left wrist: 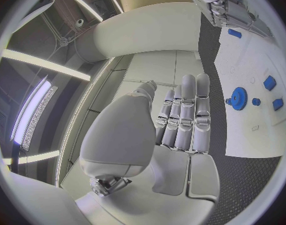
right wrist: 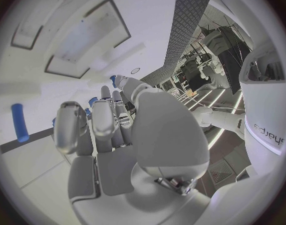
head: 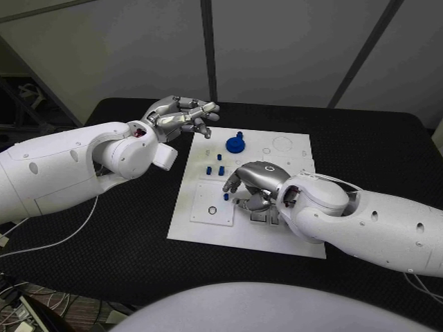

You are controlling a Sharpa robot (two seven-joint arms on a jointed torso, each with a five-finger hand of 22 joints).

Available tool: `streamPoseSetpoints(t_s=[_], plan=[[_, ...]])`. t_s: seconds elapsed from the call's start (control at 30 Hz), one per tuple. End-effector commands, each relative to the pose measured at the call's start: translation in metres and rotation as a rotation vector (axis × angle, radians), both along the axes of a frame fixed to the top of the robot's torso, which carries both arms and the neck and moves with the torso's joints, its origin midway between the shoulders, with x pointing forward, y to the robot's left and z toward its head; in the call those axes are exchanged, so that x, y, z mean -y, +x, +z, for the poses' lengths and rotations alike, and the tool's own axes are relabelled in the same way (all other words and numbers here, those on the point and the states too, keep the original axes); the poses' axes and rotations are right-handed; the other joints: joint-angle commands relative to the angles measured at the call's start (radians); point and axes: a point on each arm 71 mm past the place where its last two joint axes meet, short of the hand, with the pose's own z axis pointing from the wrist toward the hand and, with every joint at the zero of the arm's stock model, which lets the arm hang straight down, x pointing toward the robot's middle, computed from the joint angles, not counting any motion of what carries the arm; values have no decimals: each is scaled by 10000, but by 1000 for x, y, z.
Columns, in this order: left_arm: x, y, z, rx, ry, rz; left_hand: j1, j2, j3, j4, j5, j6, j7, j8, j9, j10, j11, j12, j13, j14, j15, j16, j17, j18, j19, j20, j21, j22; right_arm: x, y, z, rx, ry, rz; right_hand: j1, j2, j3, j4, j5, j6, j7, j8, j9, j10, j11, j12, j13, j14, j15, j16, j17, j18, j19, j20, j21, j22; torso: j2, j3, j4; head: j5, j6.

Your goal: Assemble the parts on the task board

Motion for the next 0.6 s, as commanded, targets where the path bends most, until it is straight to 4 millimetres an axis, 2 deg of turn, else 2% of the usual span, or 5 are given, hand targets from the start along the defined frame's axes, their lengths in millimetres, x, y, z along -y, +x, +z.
streamPoseSetpoints(t_s=[0.03,0.17,0.33,0.47,0.6], plan=[[-1,0,1,-11,-60,-102,38,25,-53,2,-8,-82,15,38,-15,-44,10,64,9,-95,-8,-45,-17,-131,7,64,-56,-12,7,1,14,567,677,-215,-90,-28,-58,5,25,-66,-8,19,11,-78,-23,44,17,263,85,37,-13,4,-69,-8,-44,394,-8,-14,-17,1,20],[-2,0,1,-15,-45,-76,38,25,-53,2,-8,-82,15,38,-15,-44,10,64,9,-95,-8,-45,-17,-131,7,64,-56,-12,24,9,28,809,815,-720,-109,-26,-84,15,21,-34,-43,45,25,-74,-33,105,27,257,79,41,-25,6,-70,-9,-49,391,-4,-17,-4,-45,61],[-4,0,1,-23,-32,-58,39,26,-64,2,-9,-92,18,42,-16,-56,12,72,10,-94,-6,-42,-17,-130,8,66,-59,-15,50,23,41,967,650,-1460,-163,-76,-169,38,-12,20,-90,70,42,-208,-21,163,15,223,84,-28,-147,34,-156,-9,-136,284,-6,-17,-28,-102,123],[-4,-1,1,-27,-23,-44,39,26,-64,2,-9,-92,18,42,-16,-56,12,72,10,-94,-6,-42,-17,-130,8,66,-59,-15,72,33,48,962,188,-1974,-183,-117,-281,59,-117,30,-132,69,46,-360,-8,240,0,139,94,-237,-444,92,-335,0,-319,63,-4,-18,-39,-231,199],[-4,-1,1,-25,-25,-46,39,26,-64,2,-9,-92,18,42,-16,-56,12,72,10,-94,-6,-42,-17,-130,8,66,-59,-15,82,37,49,940,-95,-2181,-135,-136,-331,43,-105,95,-107,93,57,-448,-2,299,-8,95,98,-345,-592,127,-445,3,-435,-73,2,-17,-29,-347,222]])
